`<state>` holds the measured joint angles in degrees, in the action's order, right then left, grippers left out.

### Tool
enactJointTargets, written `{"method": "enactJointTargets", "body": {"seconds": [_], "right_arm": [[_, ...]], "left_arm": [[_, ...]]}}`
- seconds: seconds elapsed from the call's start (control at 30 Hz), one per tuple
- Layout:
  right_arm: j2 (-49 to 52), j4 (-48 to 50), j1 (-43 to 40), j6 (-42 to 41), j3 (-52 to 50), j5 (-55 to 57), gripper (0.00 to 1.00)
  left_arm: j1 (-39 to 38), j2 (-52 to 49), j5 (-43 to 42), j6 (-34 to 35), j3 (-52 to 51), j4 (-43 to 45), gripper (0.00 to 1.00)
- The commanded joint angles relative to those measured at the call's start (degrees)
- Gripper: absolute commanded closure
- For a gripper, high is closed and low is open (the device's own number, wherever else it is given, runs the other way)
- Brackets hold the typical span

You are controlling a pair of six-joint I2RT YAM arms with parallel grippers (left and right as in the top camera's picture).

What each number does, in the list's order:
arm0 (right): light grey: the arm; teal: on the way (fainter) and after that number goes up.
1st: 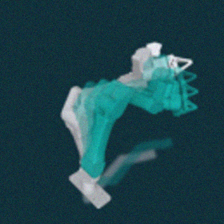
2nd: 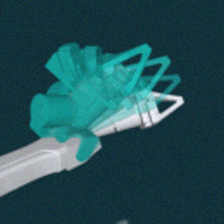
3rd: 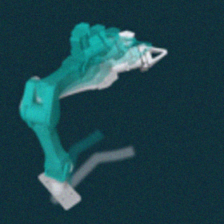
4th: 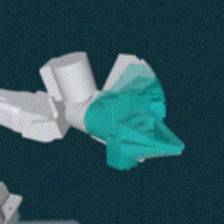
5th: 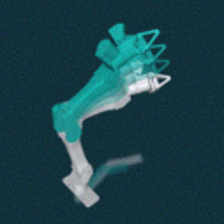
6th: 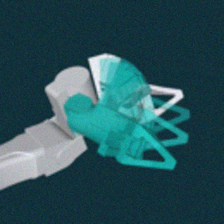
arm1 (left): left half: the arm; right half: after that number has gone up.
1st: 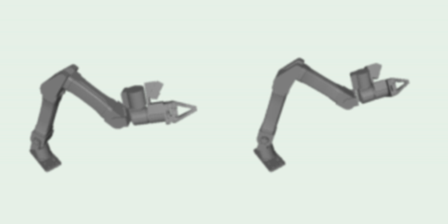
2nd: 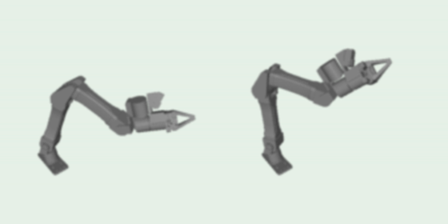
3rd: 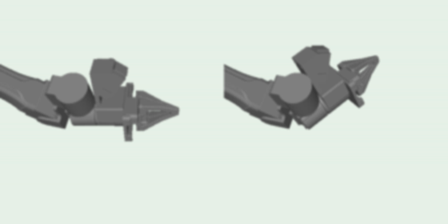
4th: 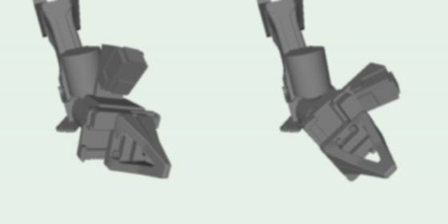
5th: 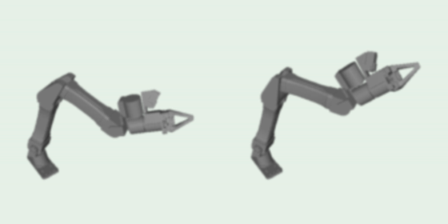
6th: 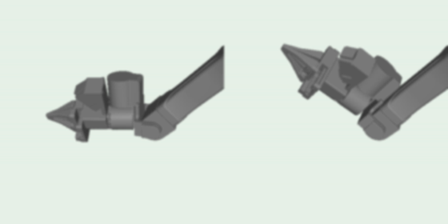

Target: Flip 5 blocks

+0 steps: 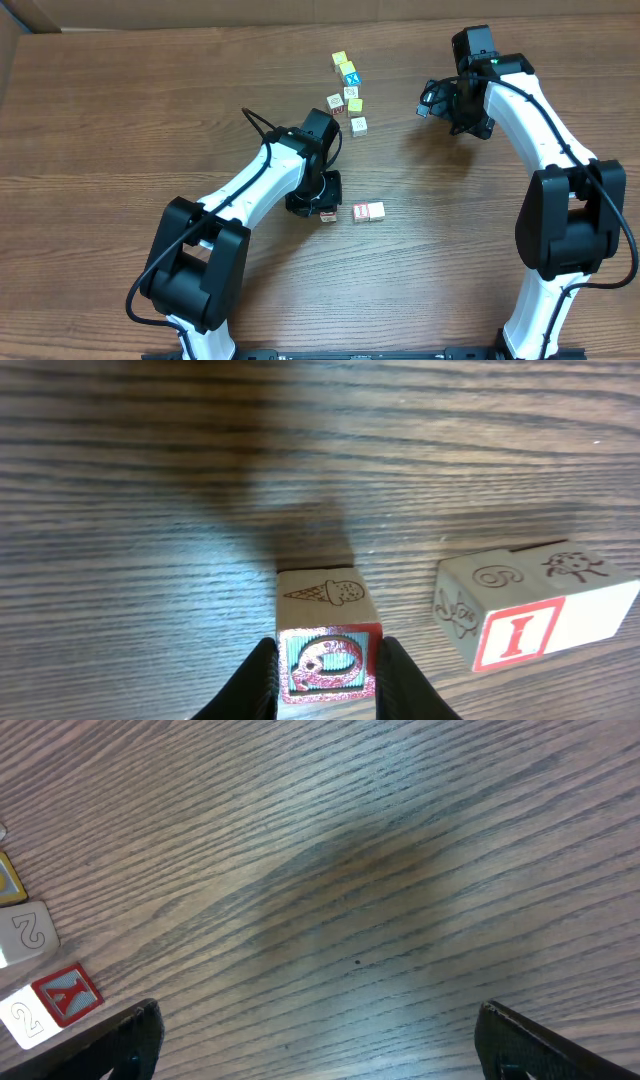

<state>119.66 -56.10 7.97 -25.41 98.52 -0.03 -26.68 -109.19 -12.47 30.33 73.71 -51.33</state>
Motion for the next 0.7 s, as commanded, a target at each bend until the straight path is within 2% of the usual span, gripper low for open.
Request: {"method": "enactJointTargets", "body": {"seconds": [0.0, 0.4, 0.47, 0.5, 0.53, 0.67], "right_arm": [[-0.15, 0.33, 0.11, 0.35, 0.76, -0.04, 0.00], [-0.15, 0.33, 0.11, 0.35, 0.76, -0.04, 0.00], [-0.15, 0.33, 0.11, 0.37, 0.76, -0.04, 0.00], [-0.15, 0.33, 0.11, 0.37, 0.76, -0.04, 0.00], [-0.15, 0.33, 0.11, 0.35, 0.76, -0.04, 0.00], [-0.15, 0.33, 0.11, 0.37, 0.76, -0.04, 0.00]], "left_arm": [[-1.31, 0.09, -0.92, 0.94, -0.11, 0.70, 0.77], [-3.15, 0.07, 0.04, 0.96, -0.11, 2.25, 0.76], [-3.15, 0.09, 0.50, 0.96, -0.11, 2.08, 0.69], [-3.15, 0.09, 0.63, 0.96, -0.11, 1.99, 0.59], [-3.15, 0.09, 0.61, 0.96, -0.11, 1.90, 0.53], [-3.13, 0.11, 0.66, 0.90, -0.04, 1.84, 0.53]]}}
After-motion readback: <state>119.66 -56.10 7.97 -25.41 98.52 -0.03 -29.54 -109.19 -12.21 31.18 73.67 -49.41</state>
